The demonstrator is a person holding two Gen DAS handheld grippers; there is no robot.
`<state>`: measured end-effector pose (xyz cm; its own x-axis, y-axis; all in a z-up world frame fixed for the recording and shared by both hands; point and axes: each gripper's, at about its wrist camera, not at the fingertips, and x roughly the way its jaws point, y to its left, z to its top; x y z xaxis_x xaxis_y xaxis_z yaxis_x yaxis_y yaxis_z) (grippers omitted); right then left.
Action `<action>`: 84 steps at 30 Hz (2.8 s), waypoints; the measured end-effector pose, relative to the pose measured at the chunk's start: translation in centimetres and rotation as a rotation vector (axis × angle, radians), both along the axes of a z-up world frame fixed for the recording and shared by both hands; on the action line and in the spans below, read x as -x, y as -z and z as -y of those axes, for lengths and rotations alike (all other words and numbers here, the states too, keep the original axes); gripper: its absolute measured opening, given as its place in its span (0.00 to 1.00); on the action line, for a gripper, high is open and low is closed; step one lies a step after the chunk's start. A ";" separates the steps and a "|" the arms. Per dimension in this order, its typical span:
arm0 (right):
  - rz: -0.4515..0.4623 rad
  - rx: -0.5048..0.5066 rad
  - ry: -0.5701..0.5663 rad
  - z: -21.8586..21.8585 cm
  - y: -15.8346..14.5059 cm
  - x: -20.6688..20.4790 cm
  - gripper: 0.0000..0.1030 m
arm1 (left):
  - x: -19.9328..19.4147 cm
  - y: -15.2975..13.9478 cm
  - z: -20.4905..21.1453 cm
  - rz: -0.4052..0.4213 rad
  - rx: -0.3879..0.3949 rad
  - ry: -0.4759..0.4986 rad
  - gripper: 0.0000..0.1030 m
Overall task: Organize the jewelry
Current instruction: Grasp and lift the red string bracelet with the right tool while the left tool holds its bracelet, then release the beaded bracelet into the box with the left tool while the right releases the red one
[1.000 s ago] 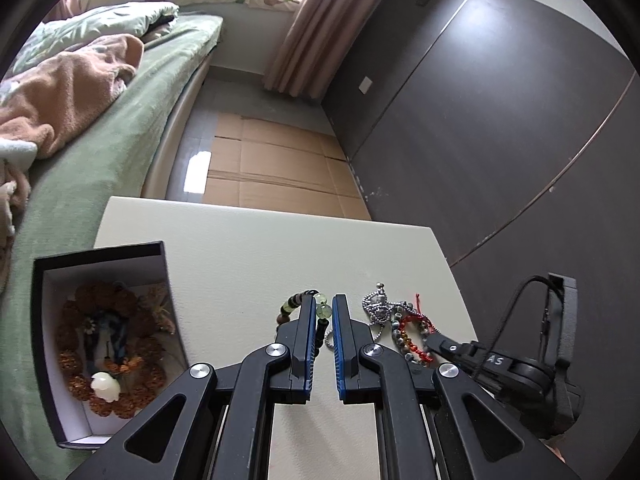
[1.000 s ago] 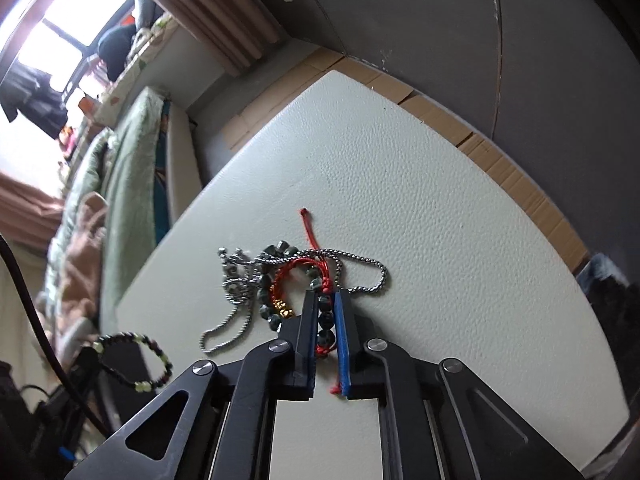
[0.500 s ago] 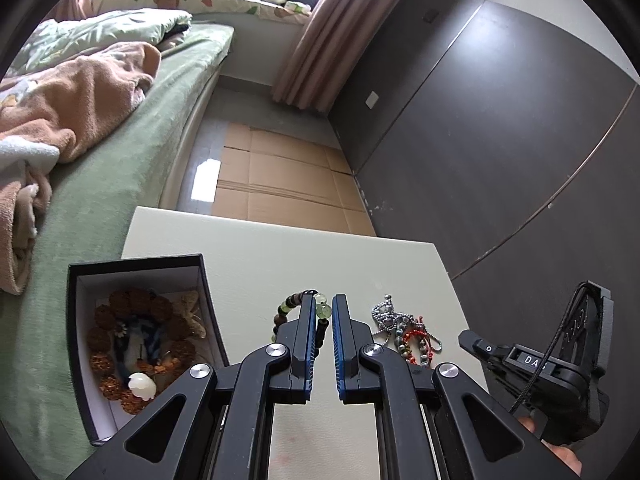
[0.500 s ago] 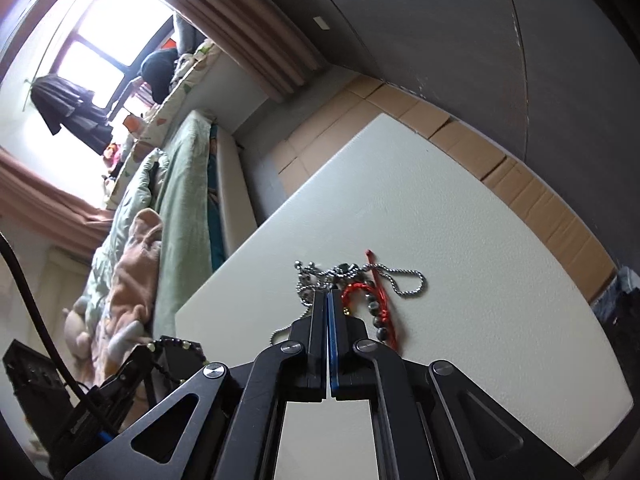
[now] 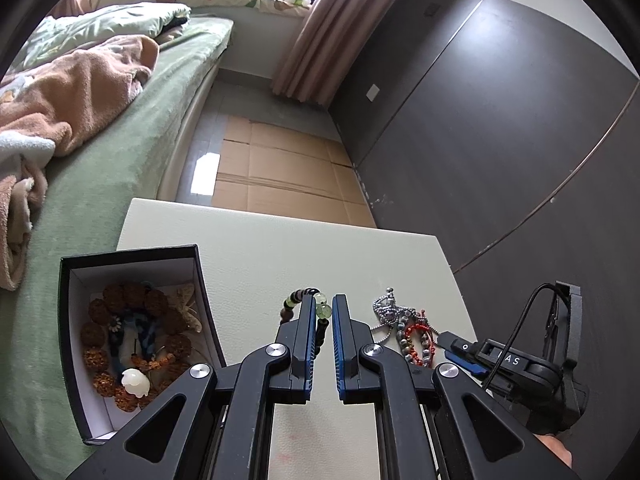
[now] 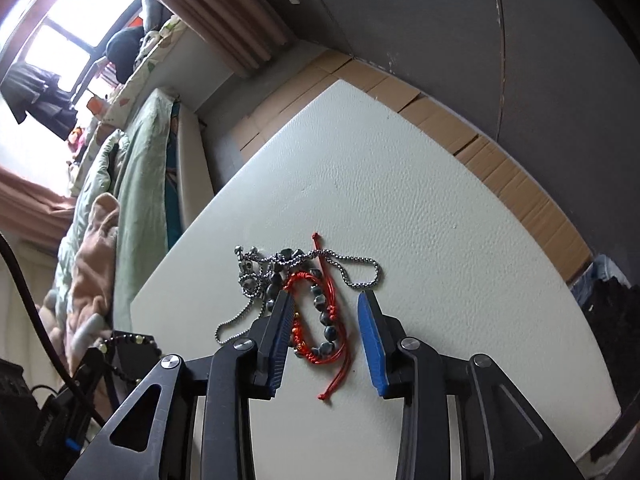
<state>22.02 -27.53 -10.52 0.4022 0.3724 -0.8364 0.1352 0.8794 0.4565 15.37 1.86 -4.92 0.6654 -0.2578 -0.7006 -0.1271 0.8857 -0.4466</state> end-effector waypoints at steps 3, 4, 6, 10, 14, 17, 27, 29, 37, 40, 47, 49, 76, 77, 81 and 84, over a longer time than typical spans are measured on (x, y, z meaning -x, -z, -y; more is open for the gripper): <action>-0.019 -0.022 0.003 -0.1 0.6 0.0 0.33 | -0.2 0.1 -0.1 -0.004 0.001 0.000 0.08; -0.022 -0.022 0.005 -0.2 0.7 -0.1 0.32 | -0.2 0.1 -0.1 -0.005 0.001 0.000 0.08; -0.027 -0.022 0.005 -0.4 1.0 -0.4 0.25 | -0.2 0.1 0.0 -0.005 0.000 0.000 0.08; -0.046 -0.060 0.023 -0.2 1.7 -0.5 0.13 | -0.2 0.1 -0.1 -0.006 -0.001 0.003 0.08; -0.053 -0.090 0.049 0.2 2.0 -0.3 0.08 | -0.2 0.2 0.0 -0.007 -0.002 0.000 0.08; -0.044 -0.128 0.061 0.5 2.0 0.0 0.08 | -0.1 0.1 0.0 -0.006 -0.001 -0.001 0.08; 0.061 -0.235 0.006 -1.0 -1.1 0.7 0.08 | 1.1 -0.9 -1.1 0.023 0.005 -0.027 0.08; 0.090 -0.252 -0.022 -1.7 -1.9 0.9 0.08 | 1.4 -1.2 -1.5 0.031 0.007 -0.034 0.08; 0.180 -0.343 -0.147 -5.5 -4.0 1.9 0.08 | 2.9 -2.3 -3.2 0.063 0.003 -0.072 0.08; 0.208 -0.388 -0.207 -7.5 -4.7 2.5 0.08 | 3.4 -2.7 -4.0 0.069 -0.003 -0.089 0.08; 0.247 -0.460 -0.324 -12.3 -5.4 3.8 0.08 | 4.1 -2.8 -6.4 0.058 0.000 -0.137 0.08; 0.250 -0.466 -0.347 -13.5 -5.4 4.1 0.08 | 4.3 -2.9 -6.9 0.060 0.004 -0.149 0.08; 0.220 -0.374 -0.433 -18.0 -4.0 5.3 0.43 | 4.8 -2.3 -8.5 0.011 0.043 -0.144 0.08; 0.221 -0.369 -0.427 -17.7 -4.1 5.4 0.43 | 4.6 -2.1 -8.4 -0.003 0.055 -0.137 0.08; 0.220 -0.363 -0.401 -16.4 -4.4 5.4 0.43 | 3.9 -1.2 -8.3 -0.062 0.096 -0.125 0.09; 0.221 -0.350 -0.385 -15.4 -4.6 5.4 0.43 | 3.5 -0.7 -7.9 -0.092 0.100 -0.116 0.21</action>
